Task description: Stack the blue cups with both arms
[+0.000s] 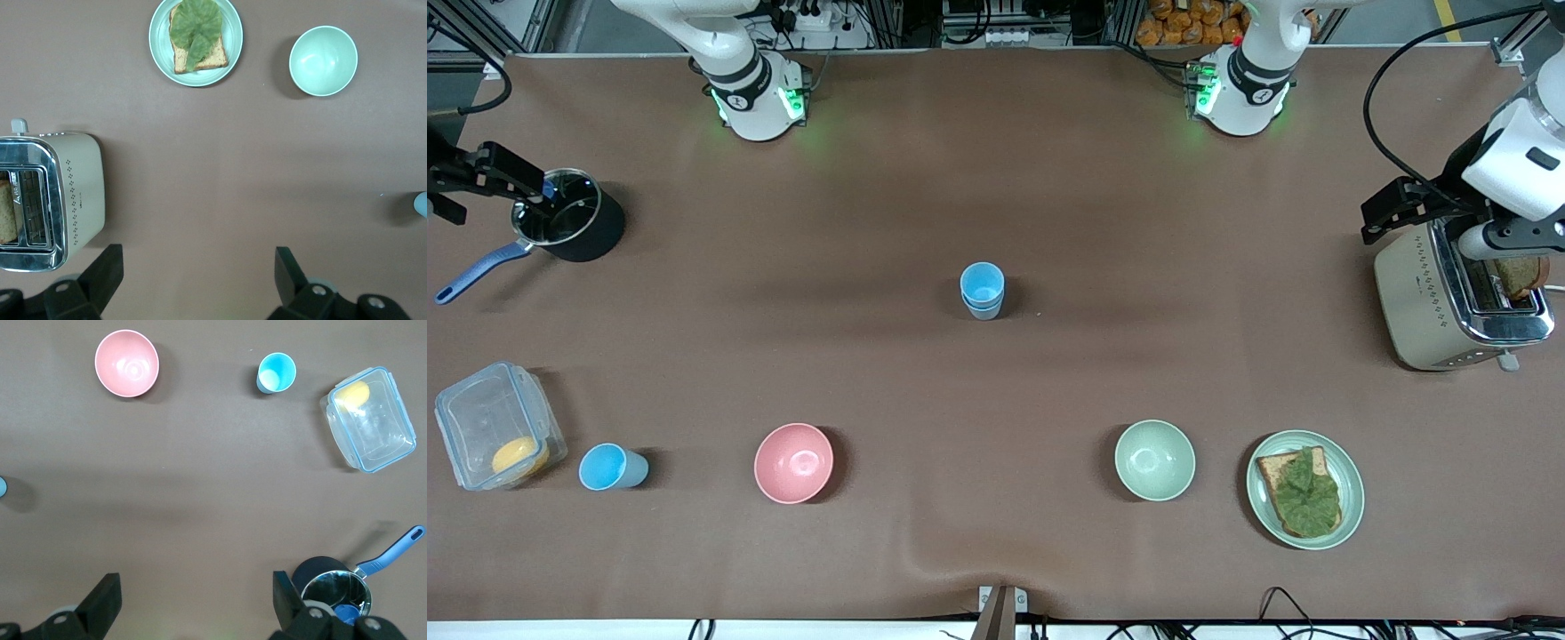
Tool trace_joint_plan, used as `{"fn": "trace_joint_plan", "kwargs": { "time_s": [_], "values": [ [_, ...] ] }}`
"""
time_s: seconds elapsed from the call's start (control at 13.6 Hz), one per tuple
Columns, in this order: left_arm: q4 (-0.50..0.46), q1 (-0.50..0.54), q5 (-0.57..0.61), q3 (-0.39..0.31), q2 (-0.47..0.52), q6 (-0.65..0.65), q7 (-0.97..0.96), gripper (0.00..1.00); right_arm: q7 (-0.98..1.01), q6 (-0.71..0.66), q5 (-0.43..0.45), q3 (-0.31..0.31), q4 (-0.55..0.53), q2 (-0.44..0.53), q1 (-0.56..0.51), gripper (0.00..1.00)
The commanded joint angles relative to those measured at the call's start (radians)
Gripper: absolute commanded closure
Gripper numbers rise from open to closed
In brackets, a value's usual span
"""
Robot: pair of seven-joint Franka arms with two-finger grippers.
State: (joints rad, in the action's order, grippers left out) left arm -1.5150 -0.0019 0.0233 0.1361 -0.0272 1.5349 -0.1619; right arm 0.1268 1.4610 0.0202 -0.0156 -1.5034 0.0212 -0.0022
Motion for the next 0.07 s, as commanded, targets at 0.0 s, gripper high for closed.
{"fn": "trace_joint_plan", "kwargs": {
  "time_s": [0.0],
  "values": [
    [0.012, 0.006, -0.009, 0.003, 0.003, -0.039, -0.018, 0.00, 0.000, -0.008, 0.001, -0.003, 0.015, -0.006, 0.007, 0.00]
  ]
}}
